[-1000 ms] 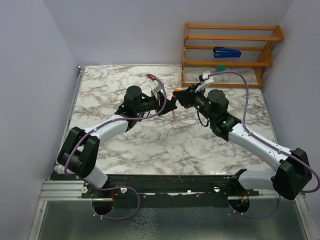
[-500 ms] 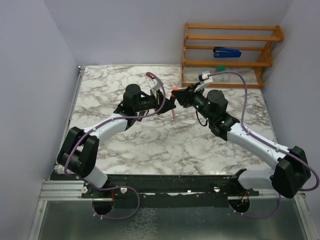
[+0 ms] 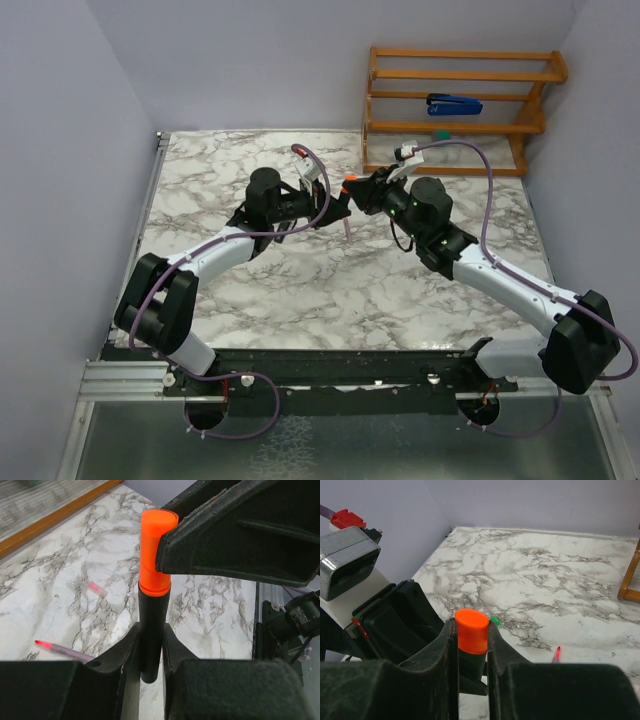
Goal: Insert the pens into the pen caps
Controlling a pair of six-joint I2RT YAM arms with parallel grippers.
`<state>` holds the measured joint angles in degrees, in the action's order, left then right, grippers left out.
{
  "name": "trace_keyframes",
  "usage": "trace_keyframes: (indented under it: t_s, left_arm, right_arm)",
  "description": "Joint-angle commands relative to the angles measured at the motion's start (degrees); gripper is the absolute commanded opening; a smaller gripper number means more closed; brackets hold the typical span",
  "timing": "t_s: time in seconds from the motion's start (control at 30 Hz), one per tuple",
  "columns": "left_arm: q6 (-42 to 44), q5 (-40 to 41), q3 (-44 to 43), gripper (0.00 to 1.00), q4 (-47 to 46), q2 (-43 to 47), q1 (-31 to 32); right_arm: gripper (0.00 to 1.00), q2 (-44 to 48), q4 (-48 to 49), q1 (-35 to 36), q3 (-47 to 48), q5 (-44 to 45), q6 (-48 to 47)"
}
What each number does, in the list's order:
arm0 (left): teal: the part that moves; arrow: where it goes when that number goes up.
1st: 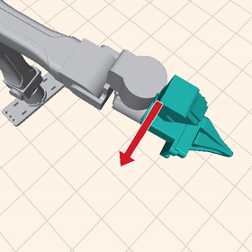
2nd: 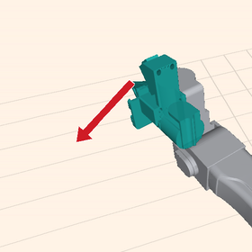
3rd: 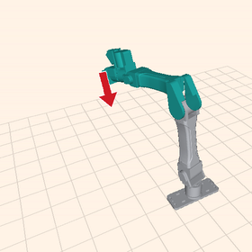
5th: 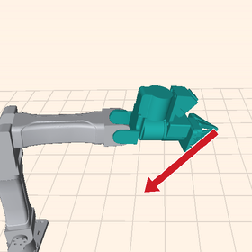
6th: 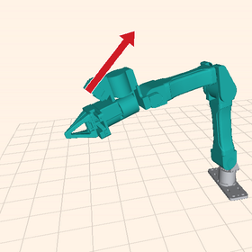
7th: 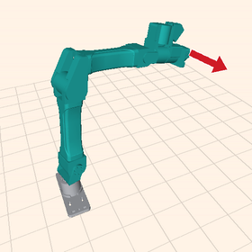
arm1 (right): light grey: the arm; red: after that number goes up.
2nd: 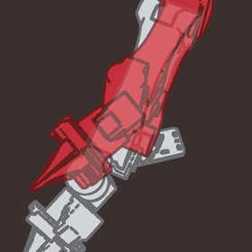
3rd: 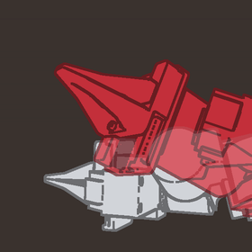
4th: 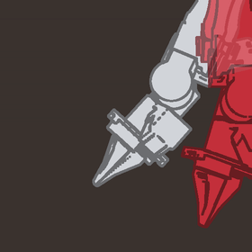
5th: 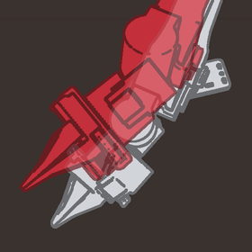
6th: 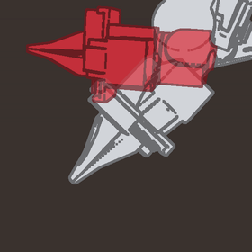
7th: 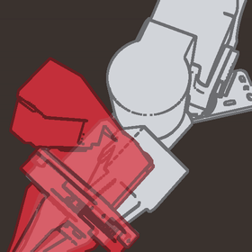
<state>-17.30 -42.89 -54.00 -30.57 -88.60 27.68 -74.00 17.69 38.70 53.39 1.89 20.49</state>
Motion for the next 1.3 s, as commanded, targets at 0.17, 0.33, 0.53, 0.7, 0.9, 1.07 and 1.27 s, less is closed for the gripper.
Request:
trace_keyframes:
  t_s: [0.17, 0.33, 0.53, 0.7, 0.9, 1.07, 1.27]
  left_arm:
    - [-1.3, 12.7, -10.2, 0.0, -15.0, 0.6, -4.5]
    - [-1.2, 12.7, -10.1, 0.0, -15.0, 0.7, -4.7]
    - [-1.0, 12.7, -10.2, 0.0, -15.0, 1.1, -5.8]
    - [-1.1, 12.7, -10.8, 0.0, -15.0, 1.0, -6.6]
    - [-1.1, 12.5, -11.2, 0.0, -15.0, 0.6, -6.8]
    - [-1.1, 11.9, -10.4, 0.0, -15.0, 0.1, -6.9]
    - [-0.1, 15.4, -4.3, 0.0, -11.8, 0.7, -7.3]
  right_arm:
    - [0.0, -3.1, -18.5, 5.0, -6.9, -18.4, 3.1]
    - [0.0, -4.0, -16.2, 5.0, -7.1, -21.5, 3.9]
    - [0.0, -4.3, -23.9, 5.0, -5.5, -15.8, 0.3]
    - [0.0, -4.9, -26.6, 5.0, -5.6, -13.5, -0.8]
    - [0.0, -5.8, -25.1, 5.3, -5.7, -15.3, 0.0]
    - [0.0, -5.7, -24.5, 5.4, -5.0, -15.6, 0.1]
    - [0.56, -1.5, -24.5, 5.3, -3.2, -5.8, 0.5]
